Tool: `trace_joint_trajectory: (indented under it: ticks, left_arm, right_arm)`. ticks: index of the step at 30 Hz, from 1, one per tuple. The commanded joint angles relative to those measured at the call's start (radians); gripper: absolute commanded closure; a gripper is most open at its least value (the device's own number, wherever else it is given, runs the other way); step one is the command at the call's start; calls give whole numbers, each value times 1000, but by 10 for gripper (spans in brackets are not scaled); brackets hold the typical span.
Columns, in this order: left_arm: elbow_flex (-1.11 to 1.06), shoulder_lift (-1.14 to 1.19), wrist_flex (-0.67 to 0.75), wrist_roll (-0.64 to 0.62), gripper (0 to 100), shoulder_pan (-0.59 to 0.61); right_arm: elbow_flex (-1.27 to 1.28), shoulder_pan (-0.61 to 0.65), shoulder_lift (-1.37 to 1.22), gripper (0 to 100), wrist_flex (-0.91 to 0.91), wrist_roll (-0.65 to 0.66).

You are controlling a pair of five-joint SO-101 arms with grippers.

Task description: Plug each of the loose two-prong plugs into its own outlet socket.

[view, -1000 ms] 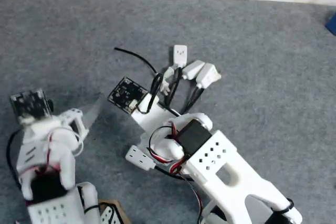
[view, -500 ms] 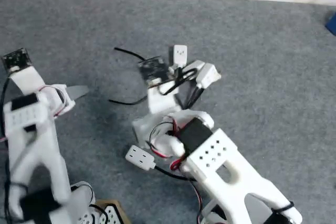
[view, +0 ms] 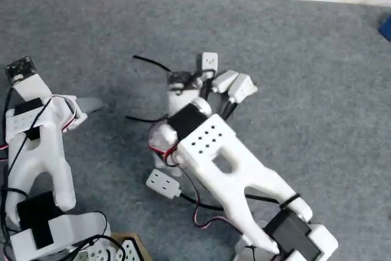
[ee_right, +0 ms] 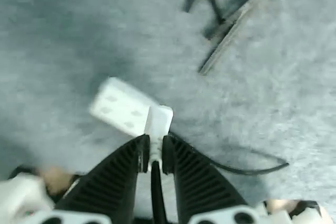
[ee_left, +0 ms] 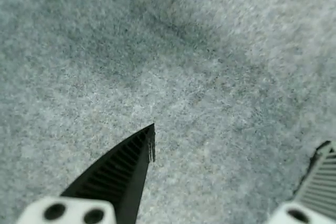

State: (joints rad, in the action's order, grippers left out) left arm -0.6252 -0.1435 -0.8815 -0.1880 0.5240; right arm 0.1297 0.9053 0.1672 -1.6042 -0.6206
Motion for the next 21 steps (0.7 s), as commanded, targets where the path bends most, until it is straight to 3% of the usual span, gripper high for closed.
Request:
trace_joint_trajectory:
  ticks: [1,21]
  left_arm:
    - [35,-4,14,-8,564,5]
    - [35,-7,14,-9,564,12]
  right_arm:
    - [-140,45,25,993,-73,-18]
    - [67,111,-42,991,110,-124]
